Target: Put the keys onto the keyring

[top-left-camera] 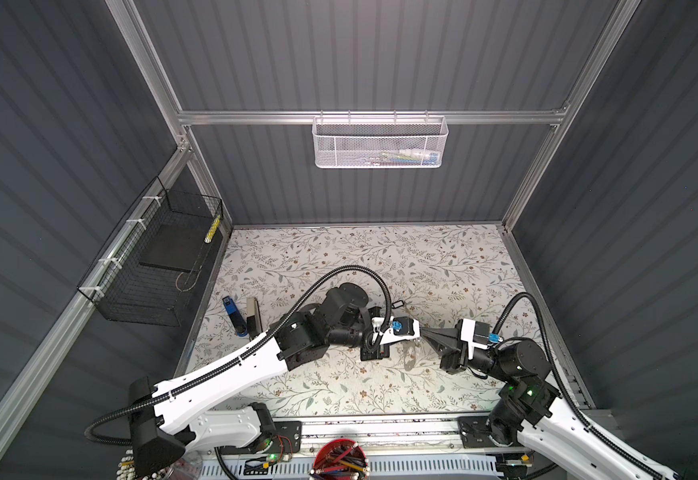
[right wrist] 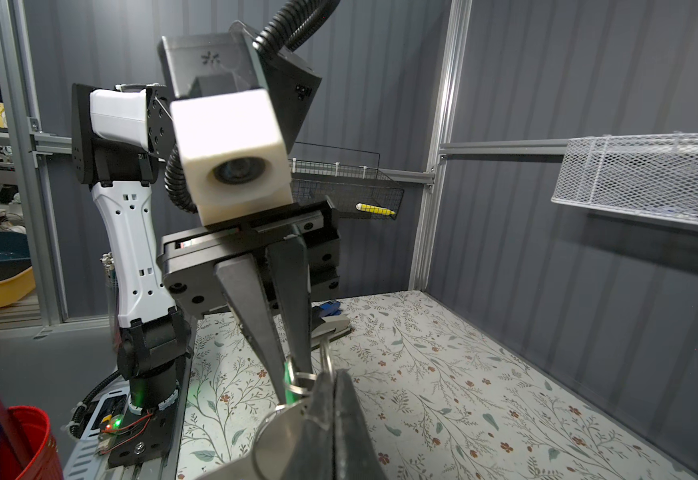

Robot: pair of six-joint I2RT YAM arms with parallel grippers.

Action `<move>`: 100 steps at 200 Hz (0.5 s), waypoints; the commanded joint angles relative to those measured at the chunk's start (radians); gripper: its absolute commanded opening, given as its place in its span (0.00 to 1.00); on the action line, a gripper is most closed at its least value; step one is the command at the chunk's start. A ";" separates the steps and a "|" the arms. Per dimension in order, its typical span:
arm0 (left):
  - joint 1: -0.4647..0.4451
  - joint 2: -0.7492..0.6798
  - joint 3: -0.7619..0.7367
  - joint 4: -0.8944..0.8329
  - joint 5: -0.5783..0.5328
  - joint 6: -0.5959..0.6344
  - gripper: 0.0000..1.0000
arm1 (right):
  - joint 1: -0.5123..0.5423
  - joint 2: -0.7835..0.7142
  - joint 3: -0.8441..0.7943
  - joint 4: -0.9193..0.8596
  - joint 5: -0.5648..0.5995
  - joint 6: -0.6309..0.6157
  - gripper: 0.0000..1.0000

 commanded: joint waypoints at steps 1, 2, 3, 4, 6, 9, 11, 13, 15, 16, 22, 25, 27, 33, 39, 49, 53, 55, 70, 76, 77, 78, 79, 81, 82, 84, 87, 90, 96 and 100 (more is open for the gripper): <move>-0.008 0.005 0.053 -0.098 -0.021 0.056 0.00 | -0.016 -0.008 0.006 -0.002 0.021 0.002 0.00; -0.008 0.005 0.055 -0.100 -0.023 0.057 0.00 | -0.017 -0.008 0.007 -0.003 0.021 0.002 0.00; -0.008 0.005 0.056 -0.102 -0.024 0.058 0.00 | -0.017 -0.008 0.006 -0.004 0.021 0.002 0.00; -0.009 0.005 0.058 -0.102 -0.025 0.059 0.00 | -0.018 -0.008 0.007 -0.005 0.021 0.001 0.00; -0.009 0.006 0.059 -0.105 -0.028 0.061 0.00 | -0.018 -0.010 0.007 -0.006 0.021 0.000 0.00; -0.009 0.004 0.060 -0.109 -0.031 0.064 0.00 | -0.019 -0.009 0.007 -0.008 0.021 0.000 0.00; -0.009 0.004 0.061 -0.110 -0.033 0.064 0.00 | -0.021 -0.009 0.007 -0.010 0.019 0.000 0.00; -0.009 0.003 0.061 -0.112 -0.035 0.067 0.00 | -0.022 -0.009 0.007 -0.011 0.018 0.000 0.00; -0.009 0.003 0.062 -0.113 -0.038 0.067 0.00 | -0.023 -0.010 0.007 -0.011 0.017 0.000 0.00; -0.009 0.003 0.064 -0.115 -0.039 0.068 0.00 | -0.024 -0.010 0.007 -0.012 0.017 0.000 0.00; -0.008 0.000 0.065 -0.118 -0.047 0.071 0.00 | -0.027 -0.011 0.007 -0.012 0.013 0.002 0.00; -0.009 -0.001 0.067 -0.121 -0.050 0.075 0.00 | -0.029 -0.011 0.007 -0.012 0.011 0.003 0.00; -0.009 -0.001 0.068 -0.124 -0.053 0.077 0.00 | -0.029 -0.012 0.007 -0.011 0.010 0.004 0.00; -0.009 0.000 0.072 -0.134 -0.059 0.084 0.00 | -0.031 -0.010 0.007 -0.009 0.006 0.006 0.00; -0.009 0.003 0.078 -0.146 -0.063 0.091 0.00 | -0.034 -0.009 0.007 -0.008 0.001 0.006 0.00; -0.009 0.010 0.090 -0.167 -0.074 0.103 0.00 | -0.036 -0.008 0.007 -0.006 -0.004 0.007 0.00; -0.009 0.013 0.096 -0.177 -0.075 0.106 0.00 | -0.037 -0.009 0.007 -0.003 -0.006 0.007 0.00; -0.009 0.015 0.099 -0.181 -0.076 0.108 0.00 | -0.036 -0.008 0.007 -0.002 -0.006 0.007 0.00; -0.008 0.026 0.112 -0.199 -0.077 0.120 0.00 | -0.040 -0.002 0.010 0.001 -0.018 0.010 0.00; -0.009 0.030 0.116 -0.203 -0.076 0.123 0.00 | -0.041 0.003 0.013 -0.001 -0.029 0.012 0.00; -0.009 0.031 0.116 -0.203 -0.075 0.124 0.00 | -0.041 0.003 0.013 -0.001 -0.029 0.012 0.00; -0.009 0.031 0.117 -0.204 -0.076 0.124 0.00 | -0.040 0.004 0.014 -0.001 -0.031 0.012 0.00; -0.009 0.032 0.118 -0.204 -0.076 0.126 0.00 | -0.041 0.006 0.014 -0.002 -0.033 0.012 0.00; -0.009 0.034 0.120 -0.204 -0.075 0.127 0.00 | -0.040 0.008 0.016 -0.003 -0.037 0.012 0.00; -0.009 0.034 0.120 -0.204 -0.075 0.128 0.00 | -0.041 0.009 0.016 -0.004 -0.038 0.012 0.00; -0.009 0.035 0.121 -0.204 -0.075 0.130 0.00 | -0.042 0.012 0.018 -0.006 -0.040 0.012 0.00; -0.009 0.036 0.122 -0.205 -0.074 0.131 0.00 | -0.043 0.017 0.021 -0.009 -0.046 0.012 0.00; -0.009 0.036 0.124 -0.205 -0.076 0.134 0.00 | -0.043 0.021 0.024 -0.013 -0.049 0.012 0.00; -0.009 0.041 0.127 -0.206 -0.074 0.140 0.00 | -0.043 0.029 0.028 -0.020 -0.057 0.012 0.00; -0.009 0.043 0.132 -0.210 -0.073 0.143 0.00 | -0.043 0.033 0.030 -0.021 -0.061 0.012 0.00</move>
